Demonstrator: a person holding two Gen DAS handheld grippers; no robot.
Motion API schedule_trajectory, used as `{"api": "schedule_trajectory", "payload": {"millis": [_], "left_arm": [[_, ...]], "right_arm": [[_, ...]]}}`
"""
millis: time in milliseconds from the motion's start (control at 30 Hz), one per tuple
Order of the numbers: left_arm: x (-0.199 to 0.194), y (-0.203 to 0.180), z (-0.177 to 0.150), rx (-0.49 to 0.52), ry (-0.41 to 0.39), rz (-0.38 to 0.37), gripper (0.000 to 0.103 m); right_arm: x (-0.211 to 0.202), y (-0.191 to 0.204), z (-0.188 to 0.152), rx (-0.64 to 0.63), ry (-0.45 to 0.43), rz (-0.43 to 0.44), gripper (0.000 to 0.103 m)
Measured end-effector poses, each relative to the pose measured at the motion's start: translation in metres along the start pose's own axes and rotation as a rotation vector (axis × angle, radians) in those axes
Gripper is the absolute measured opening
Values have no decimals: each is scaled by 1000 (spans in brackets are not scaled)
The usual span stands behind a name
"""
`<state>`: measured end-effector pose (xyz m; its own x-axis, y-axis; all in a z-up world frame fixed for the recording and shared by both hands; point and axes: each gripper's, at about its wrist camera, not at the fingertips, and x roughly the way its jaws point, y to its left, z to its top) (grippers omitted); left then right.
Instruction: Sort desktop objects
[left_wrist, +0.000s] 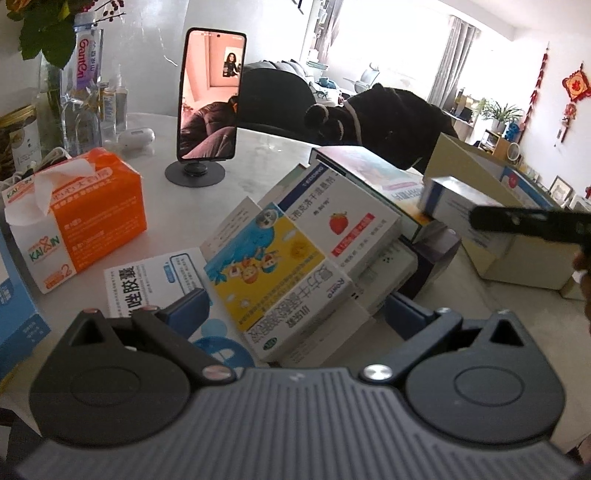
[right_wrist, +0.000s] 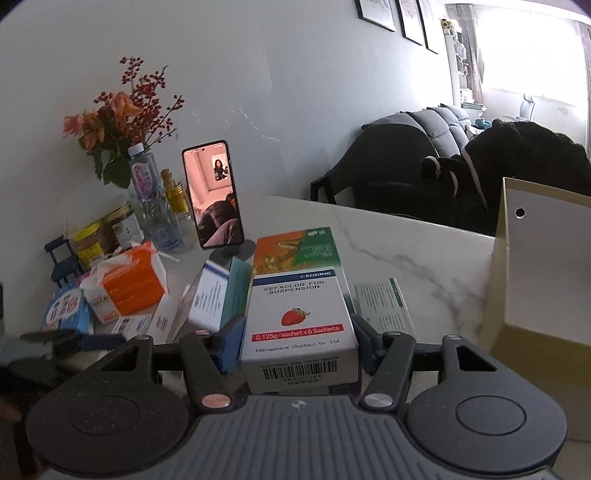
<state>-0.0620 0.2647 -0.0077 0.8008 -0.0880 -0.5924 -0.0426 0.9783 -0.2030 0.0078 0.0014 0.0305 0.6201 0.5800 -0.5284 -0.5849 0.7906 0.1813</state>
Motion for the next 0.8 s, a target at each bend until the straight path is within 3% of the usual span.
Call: {"api": "schedule_trajectory", "payload": {"millis": [300, 500, 800], "left_arm": [[-3, -16, 7, 29, -42, -20, 103], [0, -30, 11, 45, -52, -53, 103], [-3, -44, 19, 120, -112, -34, 103]], "right_arm": [[-30, -9, -27, 12, 23, -10, 63], [-21, -17, -46, 44, 87, -21, 63], [-9, -23, -55, 72, 147, -7, 63]]}}
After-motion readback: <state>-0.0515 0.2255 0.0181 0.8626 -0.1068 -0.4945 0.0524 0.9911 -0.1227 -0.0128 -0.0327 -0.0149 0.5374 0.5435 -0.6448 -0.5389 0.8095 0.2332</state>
